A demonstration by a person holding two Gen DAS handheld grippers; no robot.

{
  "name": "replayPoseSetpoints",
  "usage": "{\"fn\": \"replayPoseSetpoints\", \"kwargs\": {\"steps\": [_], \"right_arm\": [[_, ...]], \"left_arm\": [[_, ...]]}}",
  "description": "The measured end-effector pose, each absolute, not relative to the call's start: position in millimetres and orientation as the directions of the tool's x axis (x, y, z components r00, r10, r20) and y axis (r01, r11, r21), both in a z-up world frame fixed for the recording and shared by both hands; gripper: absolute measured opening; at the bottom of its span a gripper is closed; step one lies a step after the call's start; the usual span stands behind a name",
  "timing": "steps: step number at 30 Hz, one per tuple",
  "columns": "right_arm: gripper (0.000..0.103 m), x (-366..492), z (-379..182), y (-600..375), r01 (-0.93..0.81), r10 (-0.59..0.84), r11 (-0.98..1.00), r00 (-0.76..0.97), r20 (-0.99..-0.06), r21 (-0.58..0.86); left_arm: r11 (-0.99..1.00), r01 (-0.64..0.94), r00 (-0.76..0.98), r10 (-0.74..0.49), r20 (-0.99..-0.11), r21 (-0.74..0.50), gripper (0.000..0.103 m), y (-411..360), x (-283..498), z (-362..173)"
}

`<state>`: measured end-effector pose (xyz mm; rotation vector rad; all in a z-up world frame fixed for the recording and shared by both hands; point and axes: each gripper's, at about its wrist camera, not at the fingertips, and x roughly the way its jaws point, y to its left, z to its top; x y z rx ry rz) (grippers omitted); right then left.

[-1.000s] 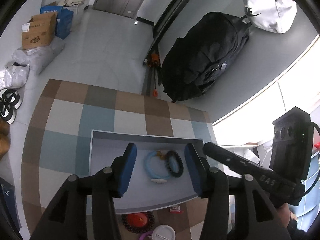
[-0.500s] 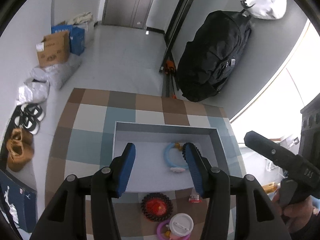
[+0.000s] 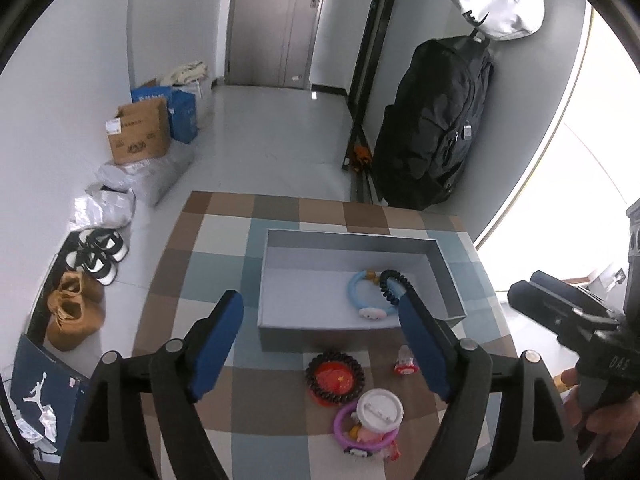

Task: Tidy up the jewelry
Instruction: 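Lift both grippers out of the gray box, then grasp the white-lidded container with the right gripper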

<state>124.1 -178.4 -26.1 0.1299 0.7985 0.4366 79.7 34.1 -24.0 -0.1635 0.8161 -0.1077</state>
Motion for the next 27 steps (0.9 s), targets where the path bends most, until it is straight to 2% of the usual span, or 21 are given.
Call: {"fn": "replayPoseSetpoints", "kwargs": {"steps": [4,10,16,22,27], "right_arm": [[0.103,112,-31,-176,-0.343,0.430,0.900,0.590,-0.683,0.270],[0.103,89,-51,-170,-0.317,0.434,0.899,0.551,-0.713,0.302],[0.103,72,-63,-155,-0.350,0.428,0.897,0.532,-0.731,0.271],[0.103,72,-80,-143,-0.363,0.457,0.879,0.454,-0.765,0.310],[0.103,74,-91,-128,-0.391,0.493,0.854,0.394,-0.776,0.344]], "left_arm": [[0.983,0.029,0.695,-0.150,-0.703,-0.182,0.077,35,63,-27],[0.985,0.032,0.667,-0.149,-0.730,-0.172,0.077,34,47,-42],[0.994,0.022,0.688,-0.094,-0.720,-0.110,0.077,38,33,-44],[0.968,-0.062,0.632,-0.152,-0.760,-0.244,0.077,67,35,-56],[0.951,-0.129,0.607,-0.147,-0.781,-0.280,0.077,80,38,-64]]}}
